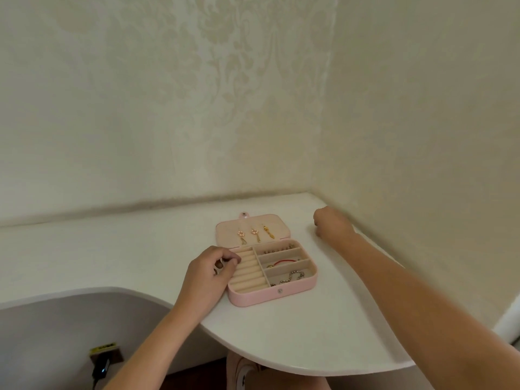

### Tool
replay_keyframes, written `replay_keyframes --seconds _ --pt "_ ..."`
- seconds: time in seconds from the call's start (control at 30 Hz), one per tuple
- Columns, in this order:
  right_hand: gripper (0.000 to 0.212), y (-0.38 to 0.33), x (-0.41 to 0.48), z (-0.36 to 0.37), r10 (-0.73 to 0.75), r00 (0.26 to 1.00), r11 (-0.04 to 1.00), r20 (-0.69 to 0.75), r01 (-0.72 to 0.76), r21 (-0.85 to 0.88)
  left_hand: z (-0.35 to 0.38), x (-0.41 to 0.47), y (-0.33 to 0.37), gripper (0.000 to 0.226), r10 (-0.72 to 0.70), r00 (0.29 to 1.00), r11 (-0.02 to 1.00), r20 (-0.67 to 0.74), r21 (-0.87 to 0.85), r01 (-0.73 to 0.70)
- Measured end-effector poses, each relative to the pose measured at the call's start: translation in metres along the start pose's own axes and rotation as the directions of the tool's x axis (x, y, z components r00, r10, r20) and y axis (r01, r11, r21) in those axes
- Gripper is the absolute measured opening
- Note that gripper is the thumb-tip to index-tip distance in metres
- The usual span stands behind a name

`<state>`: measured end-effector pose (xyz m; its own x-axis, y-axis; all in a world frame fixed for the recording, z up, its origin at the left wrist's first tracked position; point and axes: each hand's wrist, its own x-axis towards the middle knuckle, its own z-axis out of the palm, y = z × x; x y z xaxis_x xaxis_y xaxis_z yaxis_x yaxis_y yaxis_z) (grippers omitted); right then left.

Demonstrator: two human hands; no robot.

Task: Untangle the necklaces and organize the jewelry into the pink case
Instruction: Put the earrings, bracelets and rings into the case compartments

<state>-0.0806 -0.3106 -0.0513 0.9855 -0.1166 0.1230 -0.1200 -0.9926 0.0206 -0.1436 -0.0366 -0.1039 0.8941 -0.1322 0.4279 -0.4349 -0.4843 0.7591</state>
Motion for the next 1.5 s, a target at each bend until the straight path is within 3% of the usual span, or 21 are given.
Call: replay_keyframes --seconds 0.03,0.1,0.17,0.23,0.47,0.6,0.7,0.8,0.87,0.97,1.07,1.2,1.27,1.37,1.5 --pt "0.012 0.003 0.0 0.0 0.028 0.999 0.995 -0.024 -0.025 0.099 0.0 0.0 0.0 0.025 -0.006 1.0 1.0 -0.002 -0.004 0.006" --pt "0.015 0.007 0.0 0.001 0.115 0.991 0.926 -0.065 -0.084 0.369 -0.001 0.001 0.0 0.022 -0.034 0.999 0.999 -0.017 -0.029 0.033" --pt "0.012 0.003 -0.003 -0.001 0.16 0.987 0.733 -0.03 -0.098 0.673 -0.003 0.002 0.0 0.018 -0.072 0.995 0.995 -0.062 -0.073 0.067" --pt "0.016 -0.004 -0.008 -0.005 0.094 0.996 0.575 0.005 -0.059 0.816 -0.003 0.004 0.002 0.013 -0.077 0.992 0.995 -0.101 -0.077 0.07" --pt "0.021 -0.006 -0.007 0.007 -0.018 1.0 0.715 -0.014 0.023 0.699 0.015 0.015 0.011 0.022 -0.055 0.998 0.996 -0.04 -0.07 0.052" --pt "0.029 -0.003 -0.012 0.01 -0.257 0.953 0.754 0.161 0.093 0.65 0.01 0.016 0.01 0.041 -0.029 0.999 1.0 0.033 0.002 0.029" --pt "0.029 -0.001 -0.019 0.012 -0.365 0.913 0.722 0.181 0.155 0.674 0.002 0.011 0.001 0.051 0.0 1.0 0.999 0.017 0.052 -0.001" --pt "0.052 0.002 -0.019 0.018 -0.341 0.92 0.75 0.192 0.144 0.645 -0.008 0.007 -0.011 0.041 -0.127 0.992 0.992 -0.009 -0.006 0.127" --pt "0.055 0.0 -0.016 0.021 -0.357 0.915 0.77 0.19 0.173 0.614 -0.014 0.009 -0.017 0.039 -0.208 0.978 0.974 0.014 -0.09 0.208" --pt "0.038 -0.004 -0.014 0.025 -0.365 0.923 0.766 0.121 0.224 0.602 -0.016 0.012 -0.017 0.037 -0.248 0.969 0.962 0.003 -0.122 0.246" --pt "0.02 -0.005 -0.015 0.023 -0.262 0.965 0.741 0.006 0.197 0.642 -0.014 0.01 -0.012 0.034 -0.258 0.966 0.957 -0.018 -0.14 0.253" --pt "0.013 -0.004 -0.013 0.013 -0.209 0.969 0.754 0.133 0.073 0.653 -0.01 0.007 -0.005 0.031 -0.252 0.965 0.962 -0.065 -0.129 0.243" --pt "0.016 -0.005 -0.015 0.013 -0.207 0.966 0.74 0.157 0.05 0.67 -0.009 0.006 -0.005 0.03 -0.248 0.966 0.964 -0.08 -0.123 0.237" --pt "0.015 -0.006 -0.023 0.01 -0.162 0.985 0.669 0.065 0.061 0.74 -0.01 0.004 -0.007 0.028 -0.213 0.972 0.975 -0.1 -0.08 0.206" --pt "0.007 -0.025 -0.043 -0.017 -0.105 0.992 0.333 -0.07 0.101 0.937 -0.015 0.008 0.002 0.019 -0.074 0.99 0.996 -0.119 -0.059 0.068"
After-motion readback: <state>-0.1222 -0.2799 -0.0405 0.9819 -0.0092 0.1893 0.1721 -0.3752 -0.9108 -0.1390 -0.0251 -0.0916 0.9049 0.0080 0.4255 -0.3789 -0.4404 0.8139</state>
